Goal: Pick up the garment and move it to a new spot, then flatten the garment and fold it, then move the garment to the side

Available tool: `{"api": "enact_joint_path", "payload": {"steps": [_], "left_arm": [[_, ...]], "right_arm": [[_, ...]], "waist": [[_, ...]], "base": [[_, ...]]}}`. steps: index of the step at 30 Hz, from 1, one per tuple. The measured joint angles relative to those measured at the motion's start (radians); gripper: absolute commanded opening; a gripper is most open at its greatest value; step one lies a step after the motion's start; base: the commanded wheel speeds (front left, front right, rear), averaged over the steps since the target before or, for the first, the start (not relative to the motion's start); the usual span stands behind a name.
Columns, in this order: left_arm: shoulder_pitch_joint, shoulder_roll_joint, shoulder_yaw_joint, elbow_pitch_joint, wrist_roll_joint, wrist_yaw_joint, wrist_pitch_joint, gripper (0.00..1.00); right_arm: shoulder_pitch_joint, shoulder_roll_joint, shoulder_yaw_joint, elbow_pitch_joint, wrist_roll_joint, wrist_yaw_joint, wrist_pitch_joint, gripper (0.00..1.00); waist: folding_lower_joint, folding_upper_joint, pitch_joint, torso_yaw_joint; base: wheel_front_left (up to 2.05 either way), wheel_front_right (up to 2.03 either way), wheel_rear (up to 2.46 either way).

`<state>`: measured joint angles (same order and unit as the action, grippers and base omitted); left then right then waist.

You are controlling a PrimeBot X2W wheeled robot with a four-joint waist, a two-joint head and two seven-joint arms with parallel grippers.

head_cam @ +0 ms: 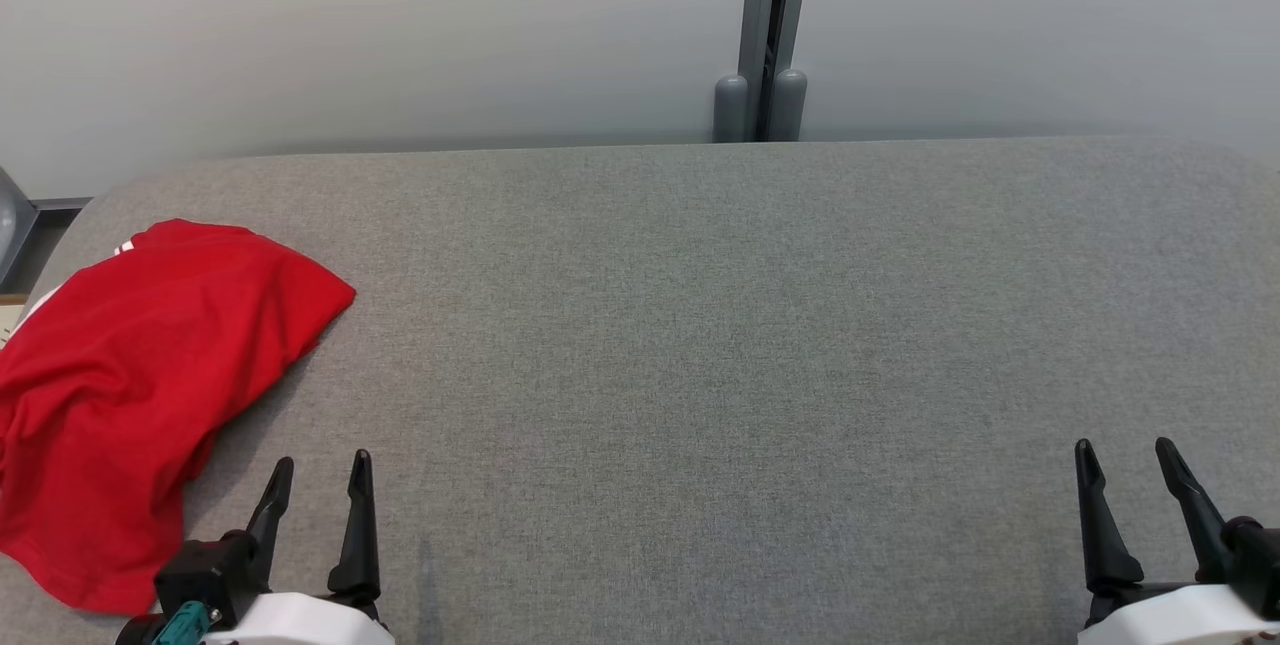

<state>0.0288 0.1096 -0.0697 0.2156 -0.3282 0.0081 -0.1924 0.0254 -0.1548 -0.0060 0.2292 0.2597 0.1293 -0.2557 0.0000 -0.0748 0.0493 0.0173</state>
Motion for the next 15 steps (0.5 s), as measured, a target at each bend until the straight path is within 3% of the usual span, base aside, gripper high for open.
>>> {"api": "enact_joint_path", "payload": {"steps": [15], "left_arm": [[0.004, -0.005, 0.018, 0.020, 0.112, -0.026, -0.030, 1.00]], "right_arm": [[0.025, 0.030, -0.032, 0.001, -0.127, 0.000, 0.000, 1.00]], "waist": [[0.0000, 0.0000, -0.003, 0.000]], "base": [[0.00, 0.00, 0.00]]}}
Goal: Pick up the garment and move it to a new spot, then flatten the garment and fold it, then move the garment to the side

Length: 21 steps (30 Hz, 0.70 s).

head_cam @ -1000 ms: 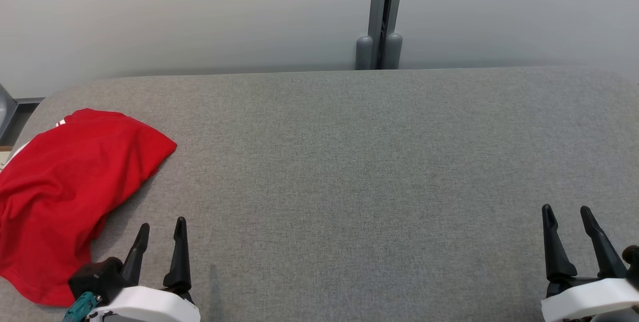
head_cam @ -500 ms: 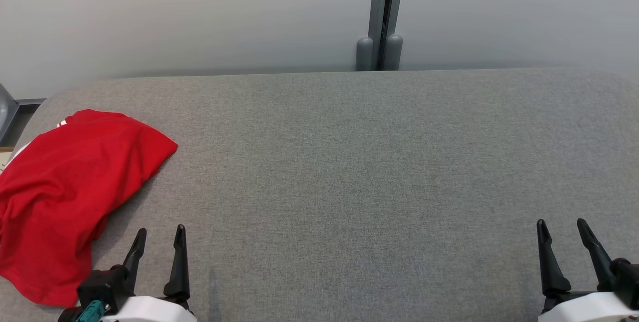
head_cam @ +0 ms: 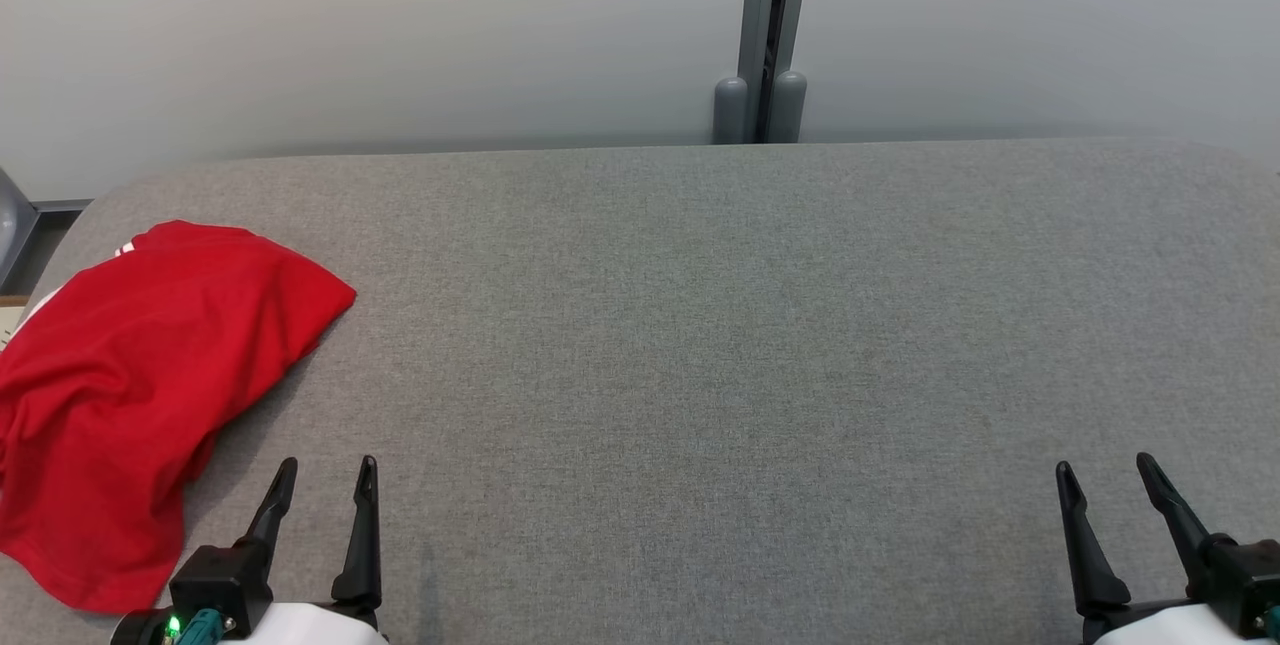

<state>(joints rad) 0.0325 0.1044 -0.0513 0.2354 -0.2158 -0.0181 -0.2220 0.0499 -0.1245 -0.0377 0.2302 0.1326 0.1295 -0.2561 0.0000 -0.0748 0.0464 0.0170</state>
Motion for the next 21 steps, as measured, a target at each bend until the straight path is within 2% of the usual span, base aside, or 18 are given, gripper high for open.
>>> {"api": "enact_joint_path", "payload": {"steps": [14, 21], "left_arm": [[0.005, -0.012, 0.038, 0.019, 0.114, -0.034, -0.028, 1.00], [0.006, -0.018, 0.055, 0.023, 0.149, -0.043, -0.038, 1.00]], "right_arm": [[0.018, 0.023, -0.041, -0.002, -0.119, 0.000, -0.001, 1.00], [0.022, 0.041, -0.070, -0.004, -0.132, 0.000, -0.001, 1.00]], "waist": [[0.0000, 0.0000, -0.005, 0.000], [0.0000, 0.0000, -0.005, -0.003]], "base": [[0.00, 0.00, 0.00], [0.00, 0.00, 0.00]]}}
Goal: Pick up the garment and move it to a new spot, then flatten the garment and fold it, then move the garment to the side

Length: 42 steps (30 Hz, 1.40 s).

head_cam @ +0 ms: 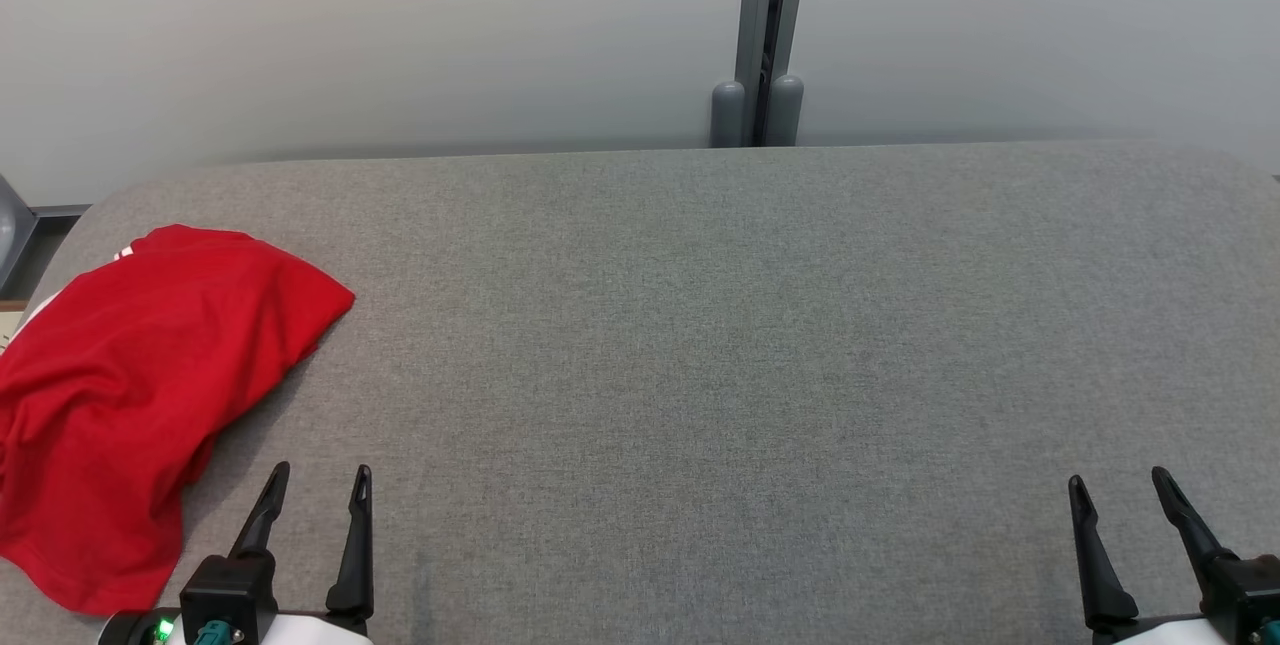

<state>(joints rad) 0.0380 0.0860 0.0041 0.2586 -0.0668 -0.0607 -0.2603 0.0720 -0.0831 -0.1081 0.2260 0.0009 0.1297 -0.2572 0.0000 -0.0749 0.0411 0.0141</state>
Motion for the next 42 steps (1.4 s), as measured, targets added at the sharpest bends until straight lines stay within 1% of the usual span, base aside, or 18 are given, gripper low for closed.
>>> {"api": "enact_joint_path", "payload": {"steps": [5, 18, 24, 29, 36, 37, 42], "left_arm": [[0.000, -0.006, 0.016, 0.006, 0.007, -0.009, -0.001, 1.00], [0.000, -0.015, 0.034, 0.012, 0.015, -0.024, -0.001, 1.00], [-0.003, -0.020, 0.032, 0.016, 0.022, -0.030, -0.001, 1.00], [-0.008, -0.025, 0.028, 0.026, 0.025, -0.031, -0.001, 1.00], [-0.005, -0.021, 0.041, 0.035, 0.027, -0.032, -0.001, 1.00], [-0.005, -0.021, 0.041, 0.035, 0.027, -0.032, -0.001, 1.00], [0.000, -0.017, 0.061, 0.065, 0.014, -0.034, -0.002, 1.00]], "right_arm": [[0.004, 0.010, 0.002, -0.012, 0.025, 0.000, 0.000, 1.00], [0.005, 0.013, 0.012, -0.015, 0.043, 0.000, 0.000, 1.00], [0.005, 0.012, 0.017, -0.015, 0.044, 0.000, 0.000, 1.00], [0.009, 0.013, 0.032, -0.019, 0.051, 0.000, 0.000, 1.00], [0.004, 0.017, 0.075, -0.019, 0.056, 0.000, 0.000, 1.00], [0.004, 0.017, 0.075, -0.019, 0.056, 0.000, 0.000, 1.00], [-0.030, 0.017, 0.119, -0.017, 0.061, 0.000, 0.000, 1.00]], "waist": [[0.0000, 0.0000, -0.001, -0.001], [0.0000, 0.0000, 0.001, 0.008], [0.0000, 0.0000, -0.001, 0.031], [0.0000, 0.0000, -0.004, 0.084], [0.0000, 0.0000, -0.006, 0.210], [0.0000, 0.0000, -0.006, 0.210], [0.0000, 0.0000, -0.002, 0.300]], "base": [[0.00, 0.00, 0.00], [0.00, 0.00, 0.00], [0.00, 0.00, 0.00], [0.00, 0.00, 0.00], [0.00, 0.00, 0.00], [0.00, 0.00, 0.00], [0.00, 0.00, 0.00]]}}
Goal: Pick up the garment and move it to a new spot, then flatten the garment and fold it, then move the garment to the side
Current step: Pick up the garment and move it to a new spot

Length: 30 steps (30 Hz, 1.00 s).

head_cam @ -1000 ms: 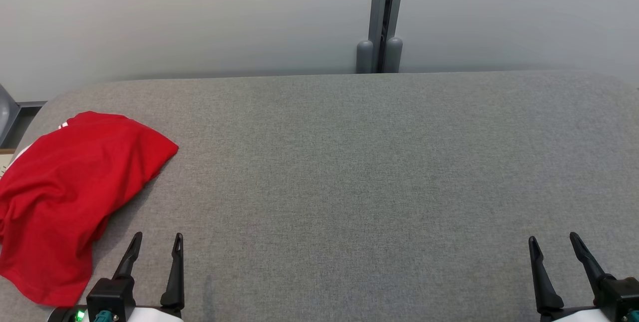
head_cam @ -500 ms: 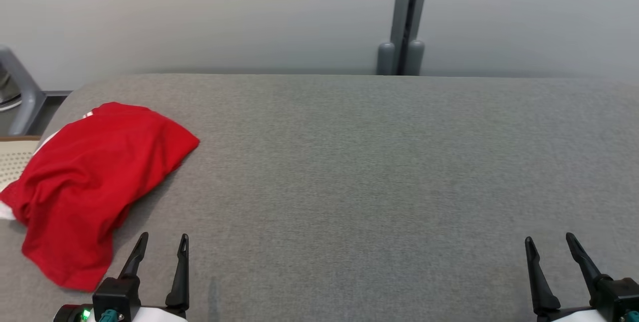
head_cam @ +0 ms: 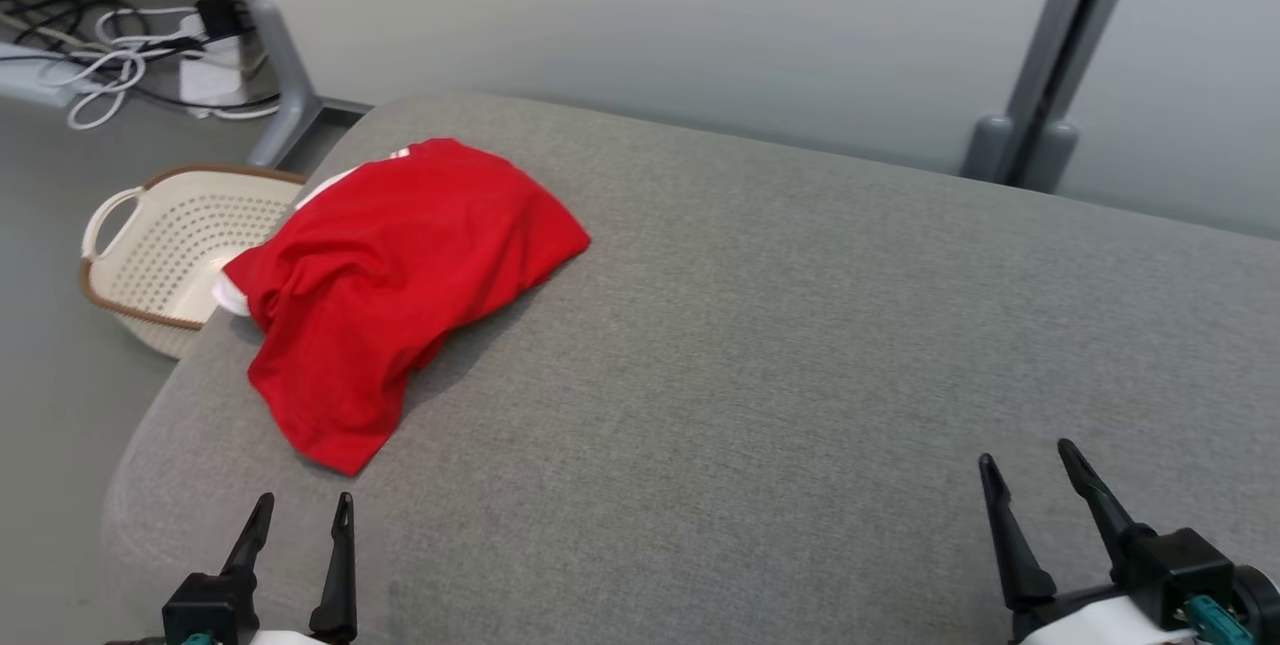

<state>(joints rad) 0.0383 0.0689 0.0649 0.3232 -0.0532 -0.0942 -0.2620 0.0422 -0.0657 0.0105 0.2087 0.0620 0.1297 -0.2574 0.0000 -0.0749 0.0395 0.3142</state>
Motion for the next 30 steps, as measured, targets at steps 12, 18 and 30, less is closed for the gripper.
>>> {"api": "enact_joint_path", "payload": {"steps": [12, 18, 30], "left_arm": [[-0.306, 0.076, -0.004, 0.225, -0.067, -0.028, 0.067, 1.00], [-0.525, 0.191, 0.004, 0.316, -0.093, -0.030, 0.205, 1.00], [-0.704, 0.333, -0.041, 0.501, -0.136, -0.035, 0.415, 0.00]], "right_arm": [[-0.122, -0.047, 0.136, -0.026, 0.016, 0.000, -0.002, 1.00], [-0.188, -0.076, 0.186, -0.030, 0.032, 0.001, -0.002, 1.00], [-0.222, -0.090, 0.208, -0.005, 0.056, 0.001, -0.002, 1.00]], "waist": [[0.0000, 0.0001, 0.125, 0.012], [0.0000, 0.0001, 0.234, -0.047], [0.0000, 0.0002, 0.341, -0.192]], "base": [[0.00, 0.00, 0.00], [0.00, 0.00, 0.00], [0.00, 0.00, 0.00]]}}
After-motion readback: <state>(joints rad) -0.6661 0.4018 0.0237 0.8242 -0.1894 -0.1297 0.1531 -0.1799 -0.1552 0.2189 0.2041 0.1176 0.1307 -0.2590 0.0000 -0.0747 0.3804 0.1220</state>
